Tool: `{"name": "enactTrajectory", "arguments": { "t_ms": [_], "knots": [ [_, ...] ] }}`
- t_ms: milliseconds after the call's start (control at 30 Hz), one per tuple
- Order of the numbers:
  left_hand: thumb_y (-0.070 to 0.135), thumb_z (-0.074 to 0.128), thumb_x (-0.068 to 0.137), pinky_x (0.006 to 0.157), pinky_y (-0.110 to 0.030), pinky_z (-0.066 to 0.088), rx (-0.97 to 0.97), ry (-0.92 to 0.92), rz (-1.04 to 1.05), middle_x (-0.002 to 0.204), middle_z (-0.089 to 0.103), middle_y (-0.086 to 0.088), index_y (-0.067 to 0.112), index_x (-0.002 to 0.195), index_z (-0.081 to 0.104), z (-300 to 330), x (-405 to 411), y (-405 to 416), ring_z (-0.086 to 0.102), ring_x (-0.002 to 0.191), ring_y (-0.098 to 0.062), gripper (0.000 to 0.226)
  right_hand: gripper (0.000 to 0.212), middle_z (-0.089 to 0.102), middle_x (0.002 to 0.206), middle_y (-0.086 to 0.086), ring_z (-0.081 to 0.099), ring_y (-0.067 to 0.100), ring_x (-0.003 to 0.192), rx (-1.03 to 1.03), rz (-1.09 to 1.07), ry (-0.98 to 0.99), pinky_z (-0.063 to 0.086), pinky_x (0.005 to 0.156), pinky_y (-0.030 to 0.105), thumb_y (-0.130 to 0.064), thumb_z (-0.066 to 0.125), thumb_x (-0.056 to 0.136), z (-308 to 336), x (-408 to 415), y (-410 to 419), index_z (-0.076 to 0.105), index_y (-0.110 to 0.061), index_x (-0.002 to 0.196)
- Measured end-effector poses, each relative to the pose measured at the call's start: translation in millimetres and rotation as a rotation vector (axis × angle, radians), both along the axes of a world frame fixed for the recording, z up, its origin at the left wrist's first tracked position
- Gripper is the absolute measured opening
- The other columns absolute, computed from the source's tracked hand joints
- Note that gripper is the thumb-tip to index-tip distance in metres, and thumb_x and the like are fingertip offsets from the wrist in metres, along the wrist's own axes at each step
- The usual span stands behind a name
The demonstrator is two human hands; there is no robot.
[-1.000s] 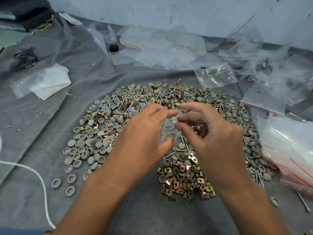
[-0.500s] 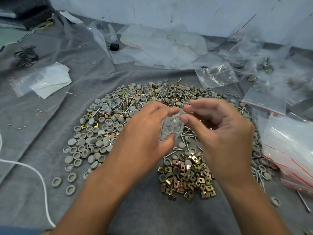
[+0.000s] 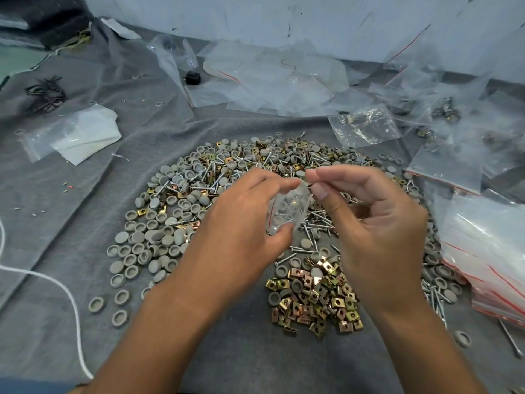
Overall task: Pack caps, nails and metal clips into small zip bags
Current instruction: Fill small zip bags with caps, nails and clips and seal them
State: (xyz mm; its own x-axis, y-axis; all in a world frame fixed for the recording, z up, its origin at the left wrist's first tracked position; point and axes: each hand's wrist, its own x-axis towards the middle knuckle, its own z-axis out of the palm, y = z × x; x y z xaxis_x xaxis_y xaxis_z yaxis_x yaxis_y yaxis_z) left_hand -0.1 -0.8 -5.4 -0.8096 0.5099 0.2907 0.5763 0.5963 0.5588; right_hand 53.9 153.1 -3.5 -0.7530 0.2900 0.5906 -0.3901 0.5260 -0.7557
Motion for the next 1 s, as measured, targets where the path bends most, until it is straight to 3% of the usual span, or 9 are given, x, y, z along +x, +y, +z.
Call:
{"name": "enactTrajectory", "arguments": {
  "t_ms": [100,233,333,433,500,600,767,833,1000],
  "knots": [
    [0.036,0.071,0.085,0.077,-0.002,0.037,0.002,-0.006,0.007,0.108,0.044,0.03,0.034,0.135,0.055,2,0,-1,0.046,0.089,0.017,0.053,0.019,0.074,0.106,-0.013,0.065,-0.009,0.083,0.148,0.007,-0.087,0.049,0.061,0.01,-0.02,0.072,0.093,0,0,0,0.072,-0.025,0.111],
    [0.033,0.072,0.084,0.085,0.003,0.032,0.006,-0.003,0.021,0.105,0.045,0.031,0.037,0.136,0.054,2,-1,-3,0.042,0.091,0.023,0.055,0.012,0.07,0.089,-0.021,0.069,0.004,0.081,0.141,0.013,-0.213,0.054,0.058,0.02,-0.025,0.072,0.09,4,8,16,0.071,-0.033,0.099],
    [0.033,0.07,0.084,0.086,0.004,0.031,-0.002,-0.001,0.023,0.105,0.044,0.031,0.039,0.137,0.052,2,-1,-4,0.042,0.092,0.024,0.056,0.013,0.063,0.094,-0.034,0.062,-0.01,0.082,0.379,0.141,-0.669,0.051,0.06,0.013,-0.042,0.071,0.083,0,13,34,0.064,-0.047,0.093],
    [0.033,0.071,0.086,0.08,0.0,0.035,-0.019,0.011,0.018,0.109,0.044,0.03,0.039,0.138,0.052,1,-1,-3,0.042,0.091,0.022,0.055,0.03,0.057,0.102,-0.028,0.054,-0.007,0.092,0.708,0.242,-0.971,0.052,0.083,0.024,-0.052,0.074,0.083,-14,14,35,0.064,-0.05,0.111],
    [0.033,0.071,0.085,0.076,-0.001,0.036,-0.017,0.011,0.018,0.109,0.044,0.03,0.038,0.138,0.052,1,-1,-2,0.042,0.09,0.023,0.056,0.04,0.048,0.111,-0.026,0.051,-0.004,0.102,0.732,0.228,-0.984,0.051,0.092,0.031,-0.053,0.074,0.085,-19,13,31,0.06,-0.049,0.122],
    [0.032,0.072,0.085,0.08,0.002,0.035,-0.006,0.007,0.017,0.109,0.044,0.03,0.037,0.138,0.053,1,-1,-2,0.042,0.09,0.024,0.056,0.032,0.045,0.115,-0.025,0.048,0.002,0.112,0.739,0.197,-0.965,0.049,0.098,0.034,-0.051,0.071,0.088,-19,11,27,0.062,-0.047,0.118],
    [0.032,0.072,0.085,0.073,-0.003,0.036,-0.015,0.001,0.014,0.111,0.044,0.03,0.039,0.138,0.051,2,-1,-1,0.041,0.089,0.024,0.057,0.013,0.049,0.105,-0.02,0.054,0.002,0.098,0.731,0.209,-0.961,0.053,0.09,0.035,-0.04,0.071,0.091,-21,10,24,0.061,-0.041,0.1],
    [0.033,0.071,0.085,0.072,-0.003,0.037,-0.011,-0.001,0.013,0.112,0.045,0.031,0.04,0.137,0.05,2,0,-1,0.041,0.09,0.025,0.057,0.014,0.05,0.1,-0.02,0.054,0.002,0.093,0.708,0.197,-0.945,0.054,0.087,0.034,-0.034,0.07,0.093,-22,9,24,0.057,-0.039,0.093],
    [0.035,0.068,0.084,0.074,0.0,0.036,-0.004,-0.004,0.017,0.113,0.046,0.03,0.039,0.137,0.051,3,0,-4,0.04,0.089,0.026,0.056,0.014,0.052,0.102,-0.021,0.055,0.002,0.096,0.674,0.206,-0.882,0.053,0.088,0.034,-0.032,0.062,0.098,-24,10,25,0.054,-0.043,0.103]
  ]
}}
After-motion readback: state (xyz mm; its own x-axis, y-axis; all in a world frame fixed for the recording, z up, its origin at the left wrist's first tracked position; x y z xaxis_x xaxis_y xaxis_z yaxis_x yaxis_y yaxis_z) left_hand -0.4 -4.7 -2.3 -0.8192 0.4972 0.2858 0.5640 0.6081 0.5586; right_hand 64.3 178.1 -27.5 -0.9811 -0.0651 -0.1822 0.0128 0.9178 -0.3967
